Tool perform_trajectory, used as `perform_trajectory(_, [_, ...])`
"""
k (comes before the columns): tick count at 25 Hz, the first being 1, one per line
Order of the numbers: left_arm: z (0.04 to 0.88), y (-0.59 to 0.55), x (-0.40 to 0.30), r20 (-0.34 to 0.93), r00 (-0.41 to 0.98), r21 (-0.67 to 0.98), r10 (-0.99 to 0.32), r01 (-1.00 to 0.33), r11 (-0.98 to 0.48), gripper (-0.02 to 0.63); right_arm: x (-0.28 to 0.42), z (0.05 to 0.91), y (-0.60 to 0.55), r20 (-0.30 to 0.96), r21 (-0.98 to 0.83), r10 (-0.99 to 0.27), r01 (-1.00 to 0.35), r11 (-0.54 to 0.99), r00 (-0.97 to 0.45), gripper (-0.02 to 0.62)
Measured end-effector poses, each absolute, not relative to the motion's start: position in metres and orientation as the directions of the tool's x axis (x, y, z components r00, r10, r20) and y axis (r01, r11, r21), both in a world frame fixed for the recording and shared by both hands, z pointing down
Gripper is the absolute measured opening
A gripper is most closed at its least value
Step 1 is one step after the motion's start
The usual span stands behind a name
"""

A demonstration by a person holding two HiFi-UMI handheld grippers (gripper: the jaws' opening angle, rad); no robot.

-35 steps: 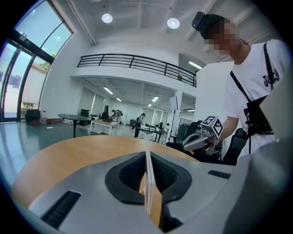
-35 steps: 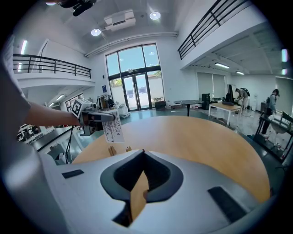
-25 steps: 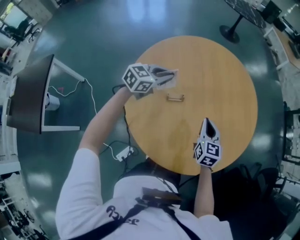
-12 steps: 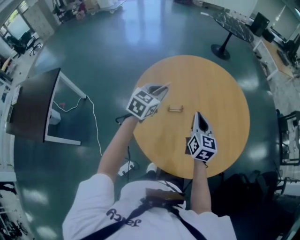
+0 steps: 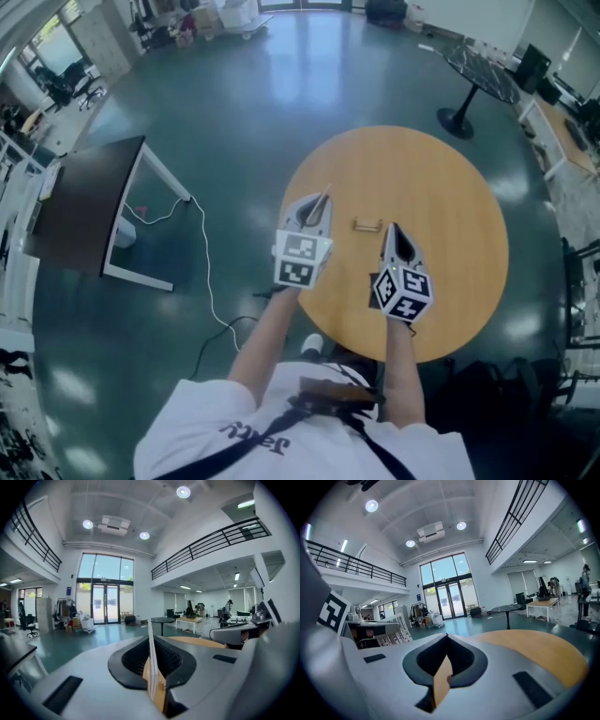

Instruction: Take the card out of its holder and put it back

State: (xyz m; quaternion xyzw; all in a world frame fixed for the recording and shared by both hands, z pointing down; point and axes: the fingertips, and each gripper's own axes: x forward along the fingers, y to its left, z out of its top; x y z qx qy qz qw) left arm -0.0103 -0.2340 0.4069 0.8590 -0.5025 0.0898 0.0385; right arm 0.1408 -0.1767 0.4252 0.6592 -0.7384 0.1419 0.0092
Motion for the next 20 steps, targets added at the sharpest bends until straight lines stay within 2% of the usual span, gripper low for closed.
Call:
perform_trajectory(5, [0.407, -0.211, -0.004, 0.110, 0.433, 0.007, -0.894, -0.900, -0.435, 0.028, 0.141, 0.409, -0.170, 0.167, -0.188, -0.978, -0.978, 0.091, -0.123, 0.021])
perform_trajectory(10, [0.412, -0.200, -0.002, 0.095, 0.418, 0.007, -0.904, -0.908, -0.419, 0.026, 0.134, 0.400, -0.163, 0.147, -0.145, -0.980, -0.983, 0.113, -0.134, 0.021])
perform_trajectory(20, [0.412, -0.191, 0.002, 0.056, 0.490, 0.049, -0.870, -0.871, -0.488, 0.026, 0.132, 0.406, -0.161, 0.165, -0.156, -0.974, -0.979, 0.128, -0.154, 0.021])
